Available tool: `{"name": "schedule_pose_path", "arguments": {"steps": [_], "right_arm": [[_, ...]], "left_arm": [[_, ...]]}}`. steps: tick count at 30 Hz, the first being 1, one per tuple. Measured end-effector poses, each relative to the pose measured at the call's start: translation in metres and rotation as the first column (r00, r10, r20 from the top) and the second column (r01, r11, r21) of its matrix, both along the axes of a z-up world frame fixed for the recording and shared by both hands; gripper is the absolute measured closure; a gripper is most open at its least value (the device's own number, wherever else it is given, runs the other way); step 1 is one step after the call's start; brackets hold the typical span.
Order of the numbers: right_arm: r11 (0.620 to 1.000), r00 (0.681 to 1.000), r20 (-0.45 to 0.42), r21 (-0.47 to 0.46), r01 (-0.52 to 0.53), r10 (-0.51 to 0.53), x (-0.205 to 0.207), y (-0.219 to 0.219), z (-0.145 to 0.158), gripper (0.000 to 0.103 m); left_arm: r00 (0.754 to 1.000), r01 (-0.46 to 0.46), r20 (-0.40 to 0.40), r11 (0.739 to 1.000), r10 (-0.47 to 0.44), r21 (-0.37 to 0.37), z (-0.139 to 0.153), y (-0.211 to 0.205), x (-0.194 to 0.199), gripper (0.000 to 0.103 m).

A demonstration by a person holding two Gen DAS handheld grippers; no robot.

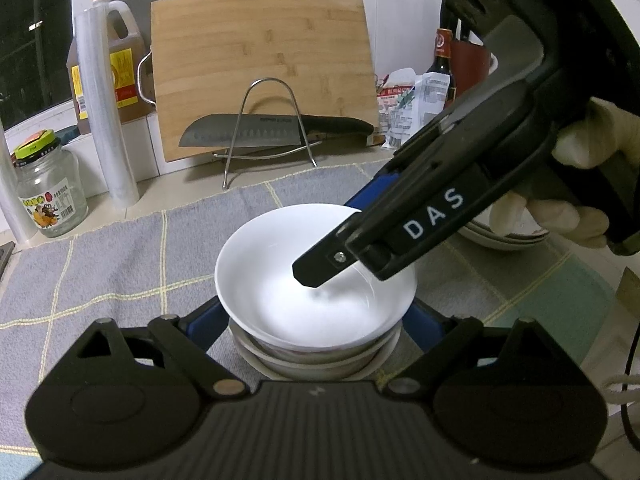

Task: Organize plates and bowls
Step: 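Carry the bowl with the right gripper toward the nested bowls held by the left gripper, then lower the bowl into the nested bowls and open the right gripper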

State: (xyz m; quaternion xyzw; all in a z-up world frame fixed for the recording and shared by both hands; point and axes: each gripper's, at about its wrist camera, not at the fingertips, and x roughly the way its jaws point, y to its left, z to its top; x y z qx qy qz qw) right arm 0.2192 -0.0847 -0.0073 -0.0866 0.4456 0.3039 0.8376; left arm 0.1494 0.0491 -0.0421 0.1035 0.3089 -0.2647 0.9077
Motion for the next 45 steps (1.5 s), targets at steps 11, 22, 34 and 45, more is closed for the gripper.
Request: {"name": "schedule_pose_path", "arguments": {"steps": [11,22,34,45], "right_arm": [[1.000,1.000,0.016,0.027,-0.002,0.002,0.001,0.000,0.004,0.022],[1.000,0.999,0.039,0.025,-0.005,0.004,0.000,0.001,0.005,0.004],[0.999,0.996,0.090,0.033,-0.016,0.013,-0.009,-0.002,0.012,0.000],[0.996,0.991,0.129,0.078,-0.047,0.037,-0.032,-0.027,0.017,0.000]], "left_arm": [[1.000,0.001,0.003,1.000,-0.001,0.001,-0.002,0.000,0.000,0.007],[1.000,0.002,0.025,1.000,-0.002,0.010,0.005,0.012,-0.008,0.004],[0.999,-0.035,0.034,0.999,0.035,-0.025,0.016,0.027,-0.014,0.002],[0.999,-0.041,-0.006,0.998,0.042,0.037,0.010,0.028,-0.035,0.001]]}}
